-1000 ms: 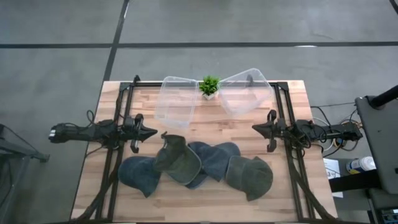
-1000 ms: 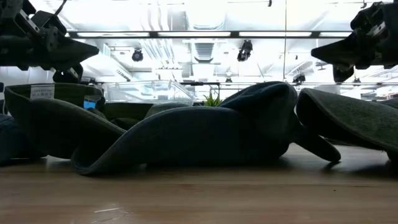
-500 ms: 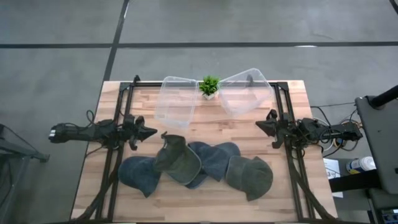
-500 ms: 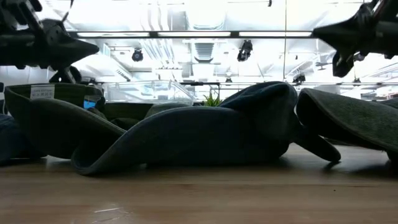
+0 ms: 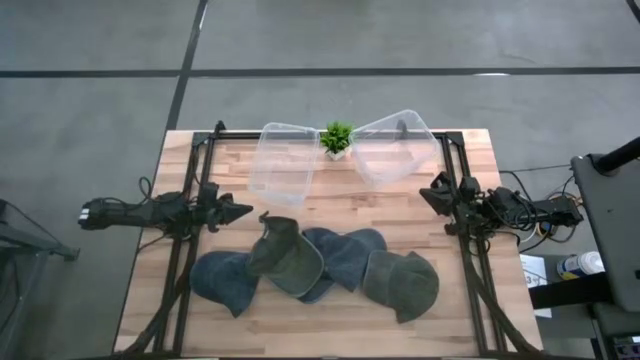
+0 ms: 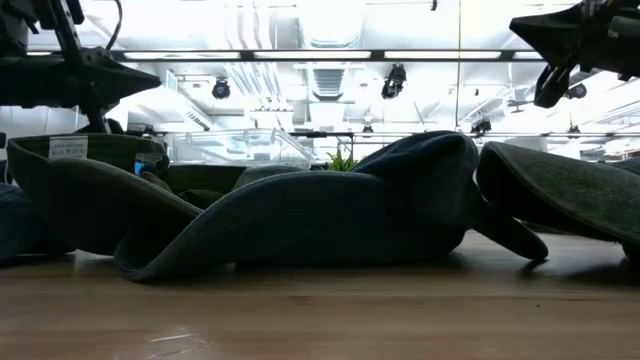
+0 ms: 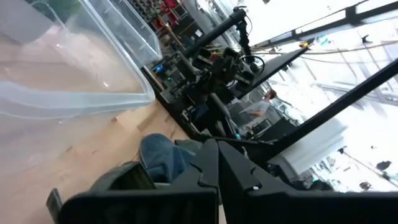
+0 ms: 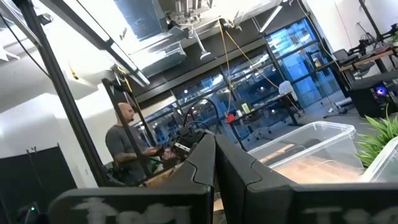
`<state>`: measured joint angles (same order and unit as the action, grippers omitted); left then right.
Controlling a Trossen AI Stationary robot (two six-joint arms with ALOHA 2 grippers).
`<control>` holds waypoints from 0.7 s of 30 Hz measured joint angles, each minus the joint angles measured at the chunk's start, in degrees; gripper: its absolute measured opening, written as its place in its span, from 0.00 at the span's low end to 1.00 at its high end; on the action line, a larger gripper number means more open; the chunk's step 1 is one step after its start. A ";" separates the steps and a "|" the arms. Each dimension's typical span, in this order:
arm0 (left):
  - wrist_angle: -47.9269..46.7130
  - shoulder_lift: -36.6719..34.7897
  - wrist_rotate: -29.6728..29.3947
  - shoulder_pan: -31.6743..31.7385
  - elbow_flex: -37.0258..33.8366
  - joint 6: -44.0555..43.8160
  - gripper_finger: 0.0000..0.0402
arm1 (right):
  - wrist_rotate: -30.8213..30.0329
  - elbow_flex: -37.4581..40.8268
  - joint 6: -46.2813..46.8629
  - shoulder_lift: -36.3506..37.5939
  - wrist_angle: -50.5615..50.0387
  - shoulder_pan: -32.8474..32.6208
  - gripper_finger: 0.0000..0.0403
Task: Pick & Place hat
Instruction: Put the right green cap in the right transparent bin
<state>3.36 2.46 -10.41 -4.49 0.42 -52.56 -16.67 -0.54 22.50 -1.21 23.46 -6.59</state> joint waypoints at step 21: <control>5.16 0.04 -5.64 0.00 0.00 -9.23 0.05 | -10.58 0.00 22.99 -0.14 -4.82 0.03 0.06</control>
<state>8.52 2.50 -16.06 -4.49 0.42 -61.79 -27.24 -0.54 45.49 -1.35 18.65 -6.56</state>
